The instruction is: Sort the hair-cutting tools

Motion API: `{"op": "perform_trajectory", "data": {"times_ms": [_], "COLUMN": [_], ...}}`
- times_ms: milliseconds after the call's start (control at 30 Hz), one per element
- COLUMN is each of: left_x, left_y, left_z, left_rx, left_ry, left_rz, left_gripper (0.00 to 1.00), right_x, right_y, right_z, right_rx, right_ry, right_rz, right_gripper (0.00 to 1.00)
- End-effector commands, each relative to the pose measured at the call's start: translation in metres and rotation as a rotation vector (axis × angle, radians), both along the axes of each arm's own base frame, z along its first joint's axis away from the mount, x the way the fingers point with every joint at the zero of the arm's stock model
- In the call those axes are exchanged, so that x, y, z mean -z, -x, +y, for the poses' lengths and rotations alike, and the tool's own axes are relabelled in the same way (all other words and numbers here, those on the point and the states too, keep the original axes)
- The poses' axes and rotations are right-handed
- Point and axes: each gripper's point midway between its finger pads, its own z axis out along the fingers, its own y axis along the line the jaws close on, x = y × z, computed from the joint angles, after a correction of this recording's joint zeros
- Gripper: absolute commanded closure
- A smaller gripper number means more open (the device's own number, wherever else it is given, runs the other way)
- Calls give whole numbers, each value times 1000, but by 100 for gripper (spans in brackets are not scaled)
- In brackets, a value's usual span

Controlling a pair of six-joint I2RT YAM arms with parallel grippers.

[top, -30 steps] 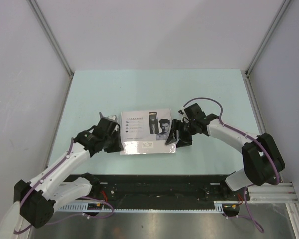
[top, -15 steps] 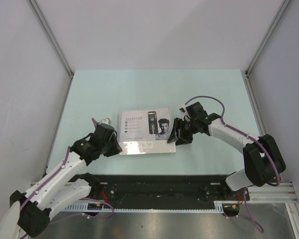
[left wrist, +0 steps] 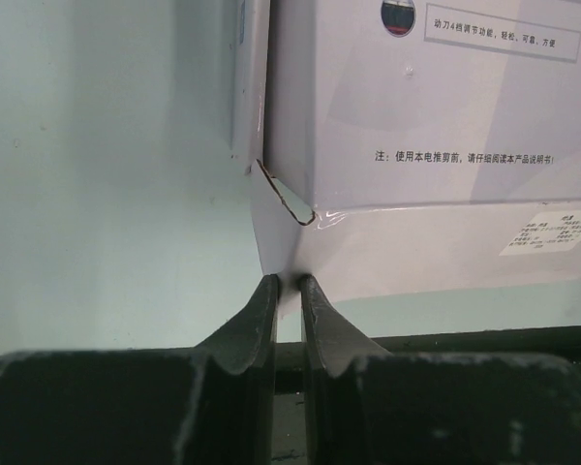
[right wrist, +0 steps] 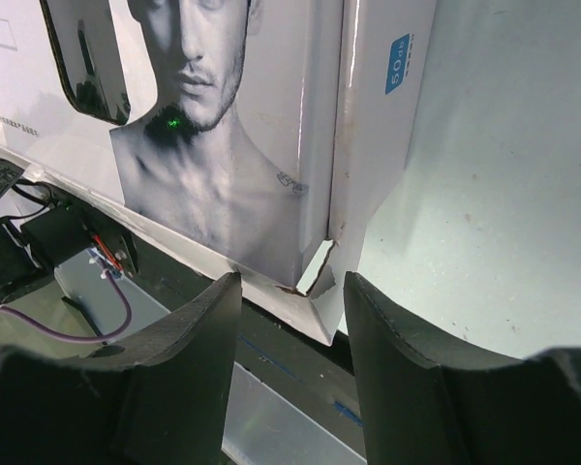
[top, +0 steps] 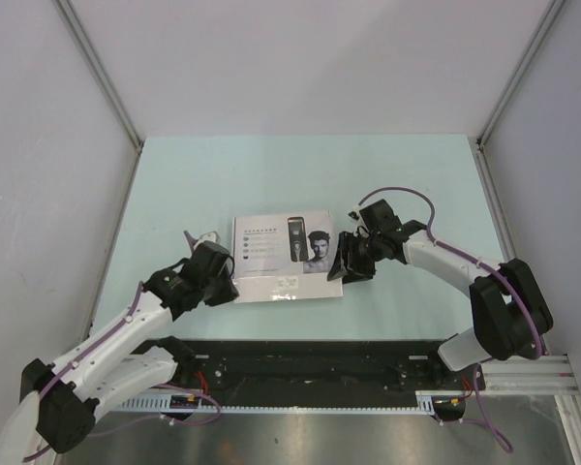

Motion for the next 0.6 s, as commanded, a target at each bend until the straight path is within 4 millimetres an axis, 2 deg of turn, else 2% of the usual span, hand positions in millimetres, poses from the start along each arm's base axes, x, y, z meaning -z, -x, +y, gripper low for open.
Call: {"op": "perform_trajectory", "data": {"times_ms": [0, 167, 233, 267, 333, 367, 567], "left_x": [28, 24, 16, 13, 6, 0, 2], "left_y": [11, 10, 7, 7, 4, 3, 3], "left_z": [18, 17, 14, 13, 13, 13, 15], "left_rx": [-50, -54, -45, -39, -40, -45, -73], "left_ry": [-104, -89, -67, -58, -42, -26, -16], "left_rz": [77, 62, 33, 23, -10, -35, -46], "left_gripper": [90, 91, 88, 76, 69, 61, 39], "right_x": [-7, -16, -20, -22, -26, -26, -28], "right_y": [-10, -9, -9, -8, -8, -7, -8], "right_z": [6, 16, 19, 22, 24, 25, 26], "right_rx": [-17, -56, -66, -79, -86, -90, -95], "right_ry": [-3, -59, -76, -90, -102, -108, -117], "right_rz": [-51, -78, -91, -94, -103, -104, -111], "right_gripper": [48, 47, 46, 46, 44, 44, 43]}}
